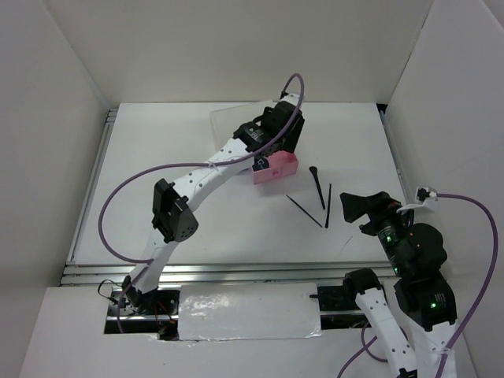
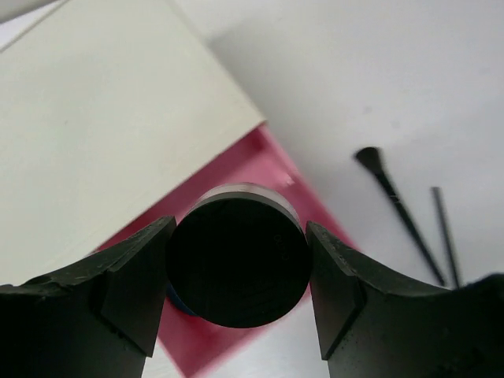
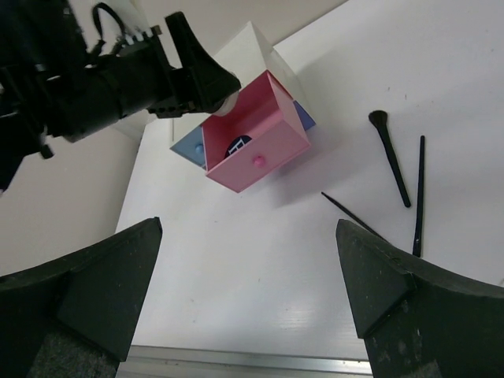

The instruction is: Organize the makeup

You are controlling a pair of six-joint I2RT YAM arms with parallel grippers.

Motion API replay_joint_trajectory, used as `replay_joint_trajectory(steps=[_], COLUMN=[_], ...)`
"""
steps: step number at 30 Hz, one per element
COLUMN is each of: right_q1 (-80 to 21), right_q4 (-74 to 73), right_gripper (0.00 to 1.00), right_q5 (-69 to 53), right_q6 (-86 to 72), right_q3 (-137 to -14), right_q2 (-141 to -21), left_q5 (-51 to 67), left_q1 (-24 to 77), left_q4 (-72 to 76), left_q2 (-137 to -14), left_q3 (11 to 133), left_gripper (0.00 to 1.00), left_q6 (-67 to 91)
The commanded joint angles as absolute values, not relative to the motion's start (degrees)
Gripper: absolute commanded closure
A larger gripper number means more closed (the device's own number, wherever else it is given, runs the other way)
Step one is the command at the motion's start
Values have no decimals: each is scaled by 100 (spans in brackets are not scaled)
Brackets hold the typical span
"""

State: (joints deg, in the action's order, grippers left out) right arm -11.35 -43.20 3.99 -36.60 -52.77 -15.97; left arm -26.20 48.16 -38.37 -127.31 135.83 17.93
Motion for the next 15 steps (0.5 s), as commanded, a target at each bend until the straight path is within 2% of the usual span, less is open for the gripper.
replay_joint_trajectory(steps=[1,9,12,13,15], right_q1=[-1125,-1134,-1142,-1143,-1143], right_q4=[-3990,-3911,-3850,-3806,-3753], right_gripper=[0,0,0,0,0], right_q5=[193,141,79,62,35], right_q6=[-3648,-3665,-3691,-3700,-3709], right_q3=[-5177,-5054,-4992,-4966,-4922], right_q2=[-1758,-1749,-1793,-1810,-1872], left_q5=[-2734,-2654,-2628,-2628,-2654], left_q1=[4632,4298,4298,4298,4298], left_q4=[-3973,-3946,-3990,-3982,-3912], left_q2=[-12894,-12937,-12903,-12824,-12701], left_q3=[13518,13096,13017,12895,12754], left_gripper=[52,48,34,25,15], left_q6=[1521,1485,1538,1573,1600])
